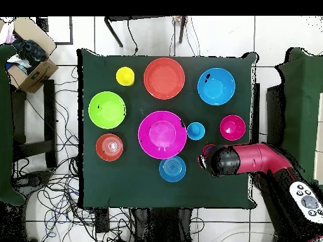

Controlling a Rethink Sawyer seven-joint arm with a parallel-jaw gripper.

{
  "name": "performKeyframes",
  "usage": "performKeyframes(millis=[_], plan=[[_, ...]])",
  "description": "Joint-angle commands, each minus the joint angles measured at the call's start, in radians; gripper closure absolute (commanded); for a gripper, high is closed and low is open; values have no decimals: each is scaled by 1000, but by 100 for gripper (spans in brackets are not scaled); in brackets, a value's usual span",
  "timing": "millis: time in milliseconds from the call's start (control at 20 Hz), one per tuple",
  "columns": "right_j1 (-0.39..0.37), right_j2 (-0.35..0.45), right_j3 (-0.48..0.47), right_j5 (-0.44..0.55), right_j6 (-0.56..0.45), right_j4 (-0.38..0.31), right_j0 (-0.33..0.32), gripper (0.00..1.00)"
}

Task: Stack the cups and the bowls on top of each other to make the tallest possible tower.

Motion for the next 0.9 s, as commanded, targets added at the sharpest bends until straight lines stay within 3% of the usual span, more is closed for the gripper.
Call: performKeyframes(millis=[50, 400, 600, 900], plan=[[63, -96, -5, -47, 74, -80, 54, 0], [110, -113, -8, -84, 73, -56, 60, 0], [119, -82, 29, -89, 33, -15, 26, 0], [128, -63, 34, -106, 10, -18, 19, 0]])
